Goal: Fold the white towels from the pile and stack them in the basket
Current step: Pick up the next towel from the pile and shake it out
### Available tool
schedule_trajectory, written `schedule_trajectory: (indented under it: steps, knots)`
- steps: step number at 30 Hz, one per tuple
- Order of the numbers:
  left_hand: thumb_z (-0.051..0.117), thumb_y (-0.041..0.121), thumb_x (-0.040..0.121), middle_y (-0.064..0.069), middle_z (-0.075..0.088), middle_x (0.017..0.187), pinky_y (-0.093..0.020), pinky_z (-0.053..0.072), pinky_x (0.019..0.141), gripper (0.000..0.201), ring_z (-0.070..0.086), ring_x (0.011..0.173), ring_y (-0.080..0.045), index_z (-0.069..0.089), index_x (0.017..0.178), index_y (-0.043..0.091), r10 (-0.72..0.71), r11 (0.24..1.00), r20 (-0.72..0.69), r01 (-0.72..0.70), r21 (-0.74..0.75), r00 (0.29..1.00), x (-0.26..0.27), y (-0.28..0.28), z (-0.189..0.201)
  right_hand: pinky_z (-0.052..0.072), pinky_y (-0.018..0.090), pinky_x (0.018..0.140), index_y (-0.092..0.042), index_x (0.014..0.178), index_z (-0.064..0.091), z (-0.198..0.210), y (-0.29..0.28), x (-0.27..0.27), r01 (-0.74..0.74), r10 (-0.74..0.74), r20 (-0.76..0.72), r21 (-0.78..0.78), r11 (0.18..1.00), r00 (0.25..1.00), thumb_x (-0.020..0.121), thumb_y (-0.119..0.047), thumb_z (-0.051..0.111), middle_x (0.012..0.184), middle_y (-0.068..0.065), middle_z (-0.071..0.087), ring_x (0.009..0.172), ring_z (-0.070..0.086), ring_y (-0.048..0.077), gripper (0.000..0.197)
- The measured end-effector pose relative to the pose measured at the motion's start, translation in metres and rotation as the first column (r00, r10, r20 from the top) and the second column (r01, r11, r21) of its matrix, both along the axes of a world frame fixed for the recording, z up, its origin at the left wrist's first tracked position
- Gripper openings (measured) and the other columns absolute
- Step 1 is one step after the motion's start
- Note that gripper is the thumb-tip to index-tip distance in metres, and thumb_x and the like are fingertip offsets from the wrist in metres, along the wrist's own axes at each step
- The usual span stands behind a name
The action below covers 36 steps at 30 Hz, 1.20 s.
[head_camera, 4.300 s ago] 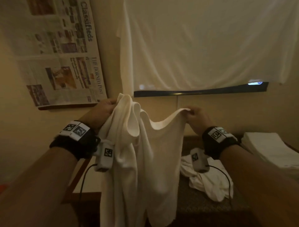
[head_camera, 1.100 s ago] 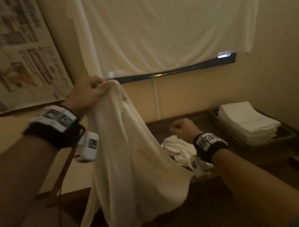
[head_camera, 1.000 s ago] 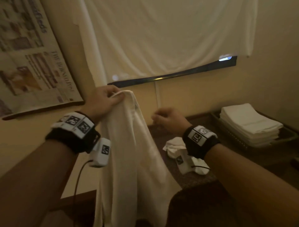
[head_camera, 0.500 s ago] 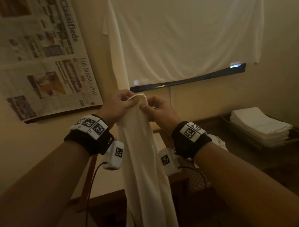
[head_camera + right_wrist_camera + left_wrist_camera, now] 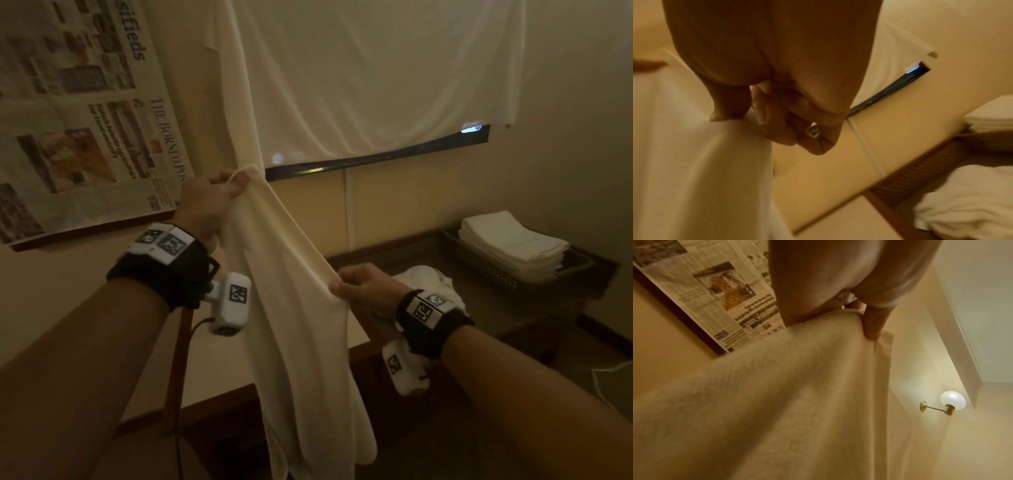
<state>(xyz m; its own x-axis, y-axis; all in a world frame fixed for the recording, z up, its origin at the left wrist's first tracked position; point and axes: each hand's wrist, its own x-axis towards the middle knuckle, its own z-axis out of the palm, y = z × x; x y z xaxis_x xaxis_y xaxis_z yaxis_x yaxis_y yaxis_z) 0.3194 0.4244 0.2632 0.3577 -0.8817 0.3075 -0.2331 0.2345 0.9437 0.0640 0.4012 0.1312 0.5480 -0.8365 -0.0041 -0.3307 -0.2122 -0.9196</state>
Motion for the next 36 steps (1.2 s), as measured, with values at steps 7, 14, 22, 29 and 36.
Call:
schedule_trajectory:
  steps: [7,14,22,29,36]
  knots:
    - [0.066,0.039,0.090,0.009,0.063,0.087,-0.029,0.050,0.074,0.017,0.059,0.086,-0.009,0.066,0.076,0.029,0.037,0.999,-0.039,-0.038,-0.024,0.999,0.043,0.001,-0.005,0.051,0.037,0.080,-0.016,0.101,0.071,-0.123,-0.002,-0.098,0.255,-0.190,-0.511,0.058,0.965,0.838,0.091,-0.048,0.060,0.098,0.004,0.070,0.090,0.064,0.019,0.035]
    - [0.075,0.040,0.075,0.018,0.068,0.069,-0.019,0.053,0.063,0.014,0.066,0.073,0.001,0.075,0.066,0.029,-0.105,0.994,0.038,0.106,-0.029,0.994,0.049,0.008,-0.003,0.049,0.029,0.073,-0.011,0.092,0.067,-0.174,-0.005,-0.156,0.494,-0.372,-0.817,-0.125,0.861,0.441,0.095,-0.022,0.050,0.104,0.009,0.067,0.096,0.064,0.025,0.021]
    - [0.075,0.035,0.083,0.007,0.073,0.093,-0.030,0.053,0.083,0.005,0.066,0.091,-0.009,0.077,0.084,0.031,-0.185,0.981,0.314,0.191,0.009,0.931,-0.013,0.022,-0.009,0.045,0.029,0.095,-0.016,0.127,0.062,-0.041,-0.021,-0.050,0.277,-0.369,-0.382,-0.274,0.921,0.848,0.092,-0.023,0.062,0.128,0.004,0.062,0.116,0.058,0.022,0.036]
    - [0.078,0.037,0.079,0.009,0.071,0.073,-0.016,0.051,0.068,0.015,0.062,0.071,0.005,0.077,0.081,0.023,-0.206,0.966,0.425,0.251,-0.053,0.882,-0.044,0.036,0.001,0.053,0.033,0.092,-0.011,0.123,0.064,0.106,0.001,0.030,-0.024,0.088,0.205,-0.295,0.955,0.975,0.090,-0.028,0.066,0.118,0.007,0.068,0.108,0.064,0.019,0.037]
    - [0.076,0.021,0.084,0.018,0.067,0.063,-0.018,0.050,0.066,0.004,0.061,0.065,0.004,0.076,0.085,0.017,-0.074,0.959,0.345,0.162,-0.234,0.936,-0.033,0.051,0.019,0.053,0.048,0.078,0.000,0.100,0.068,0.138,0.013,0.060,0.142,-0.007,0.255,-0.516,0.845,0.967,0.097,-0.015,0.057,0.090,0.020,0.067,0.080,0.060,0.021,0.019]
